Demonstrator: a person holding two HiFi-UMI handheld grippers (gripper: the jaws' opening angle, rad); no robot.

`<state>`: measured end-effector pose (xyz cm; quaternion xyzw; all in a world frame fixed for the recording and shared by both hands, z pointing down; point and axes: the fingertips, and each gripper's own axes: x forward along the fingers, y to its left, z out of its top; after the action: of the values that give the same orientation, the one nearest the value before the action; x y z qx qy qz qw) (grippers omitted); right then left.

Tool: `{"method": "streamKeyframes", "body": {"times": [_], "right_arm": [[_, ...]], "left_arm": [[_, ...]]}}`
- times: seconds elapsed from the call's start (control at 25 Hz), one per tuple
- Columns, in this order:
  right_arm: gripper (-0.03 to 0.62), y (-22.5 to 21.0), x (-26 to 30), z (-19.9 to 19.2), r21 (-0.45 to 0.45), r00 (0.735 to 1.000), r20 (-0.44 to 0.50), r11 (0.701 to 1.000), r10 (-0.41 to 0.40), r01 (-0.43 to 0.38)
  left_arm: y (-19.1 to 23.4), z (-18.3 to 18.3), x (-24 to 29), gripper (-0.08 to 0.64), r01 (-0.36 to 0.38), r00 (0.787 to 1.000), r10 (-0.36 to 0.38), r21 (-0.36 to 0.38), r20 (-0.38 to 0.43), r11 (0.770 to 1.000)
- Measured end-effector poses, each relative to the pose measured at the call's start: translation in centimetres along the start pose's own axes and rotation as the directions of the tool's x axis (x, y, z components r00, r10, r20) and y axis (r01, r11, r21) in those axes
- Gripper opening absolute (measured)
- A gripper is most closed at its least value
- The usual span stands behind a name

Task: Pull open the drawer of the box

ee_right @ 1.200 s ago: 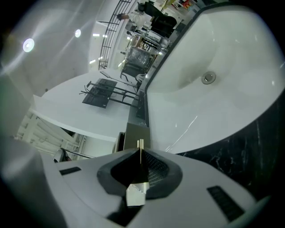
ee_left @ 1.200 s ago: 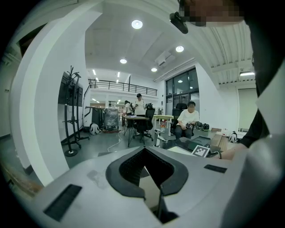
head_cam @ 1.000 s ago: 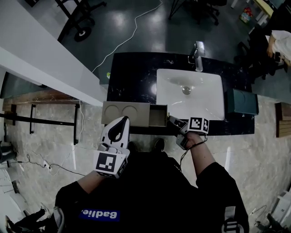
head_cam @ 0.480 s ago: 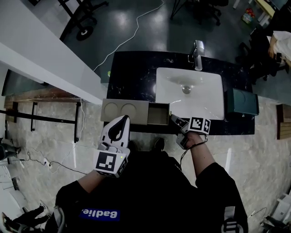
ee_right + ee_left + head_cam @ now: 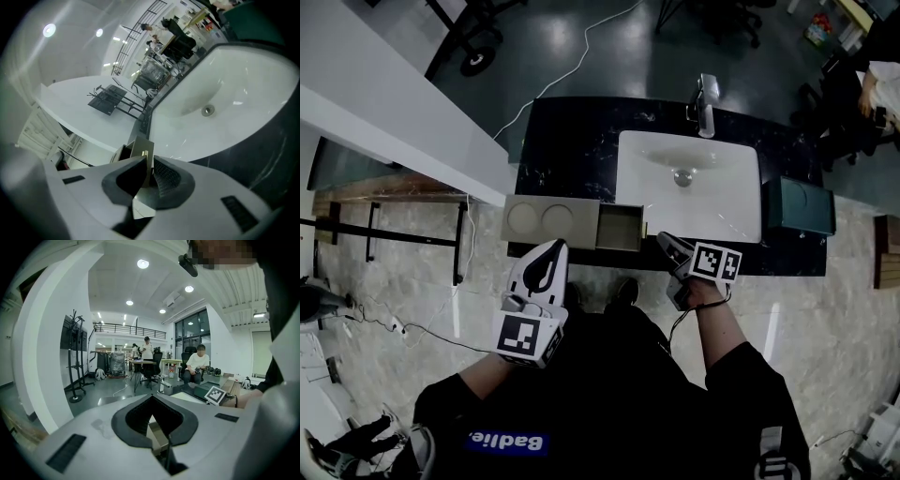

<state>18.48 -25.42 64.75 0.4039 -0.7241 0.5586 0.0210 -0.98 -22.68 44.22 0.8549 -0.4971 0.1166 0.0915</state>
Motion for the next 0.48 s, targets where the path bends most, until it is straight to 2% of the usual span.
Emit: {"method": "streamKeyframes", "body": {"times": [0.16, 0.48], "right_arm": [[0.028, 1.2, -1.8, 0.9, -0.142, 0.994, 0.083, 0.986, -0.077, 0.088], [0.028, 9.9, -2.3, -1.0, -0.303, 0.955, 0.279, 0.935, -0.099, 0.186]], "left_arm": [[-0.5, -0.7, -0.4, -0.015, 0.01, 1.0, -0.01, -0.006, 0.0, 1.0], [-0.7, -0.1, -3.7, -0.014, 0.084, 0.994, -0.084, 0.002, 0.076, 0.996]]}}
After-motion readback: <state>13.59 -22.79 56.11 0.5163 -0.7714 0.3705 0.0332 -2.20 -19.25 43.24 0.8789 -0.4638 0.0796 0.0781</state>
